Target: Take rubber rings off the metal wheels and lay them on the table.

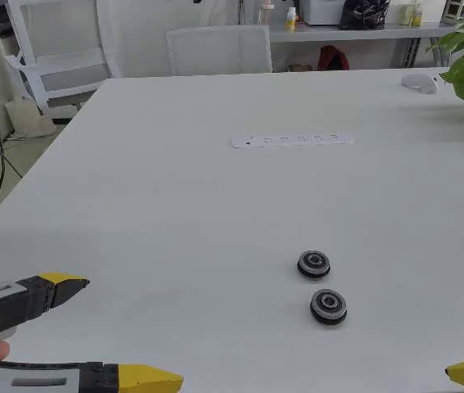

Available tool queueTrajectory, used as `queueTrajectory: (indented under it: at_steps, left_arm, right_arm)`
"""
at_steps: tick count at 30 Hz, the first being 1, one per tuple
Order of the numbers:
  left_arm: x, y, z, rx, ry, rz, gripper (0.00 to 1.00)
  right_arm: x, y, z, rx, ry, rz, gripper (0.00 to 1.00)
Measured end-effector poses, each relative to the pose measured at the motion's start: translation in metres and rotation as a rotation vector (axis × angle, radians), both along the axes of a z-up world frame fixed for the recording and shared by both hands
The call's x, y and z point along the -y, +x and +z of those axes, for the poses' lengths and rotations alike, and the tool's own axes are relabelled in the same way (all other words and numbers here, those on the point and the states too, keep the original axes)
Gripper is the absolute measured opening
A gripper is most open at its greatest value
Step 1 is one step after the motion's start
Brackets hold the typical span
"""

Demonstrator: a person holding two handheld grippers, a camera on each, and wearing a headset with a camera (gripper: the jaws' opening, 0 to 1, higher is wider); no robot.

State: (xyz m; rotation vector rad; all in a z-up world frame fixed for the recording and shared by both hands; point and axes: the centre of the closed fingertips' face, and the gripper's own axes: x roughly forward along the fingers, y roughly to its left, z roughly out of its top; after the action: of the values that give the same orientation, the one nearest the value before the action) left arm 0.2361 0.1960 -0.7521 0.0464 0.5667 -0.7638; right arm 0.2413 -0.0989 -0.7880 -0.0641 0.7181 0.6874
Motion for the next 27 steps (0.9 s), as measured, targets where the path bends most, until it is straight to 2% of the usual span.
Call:
queueTrajectory:
  at_steps: [10, 18, 27]
  left_arm:
    - [0.0000, -0.0007, 0.0002, 0.000, -0.002, 0.003, 1.00]
    - [-0.0009, -0.0009, 0.0008, 0.006, -0.003, 0.011, 0.99]
    - [-0.0015, -0.0016, 0.0029, 0.015, -0.031, 0.025, 0.96]
  right_arm:
    - [0.0034, 0.0019, -0.0009, 0.008, -0.003, -0.021, 0.99]
    - [0.0056, 0.0046, 0.0021, 0.030, 0.015, -0.055, 0.99]
    - [0.0066, 0.0045, 0.0010, 0.029, 0.007, -0.061, 0.99]
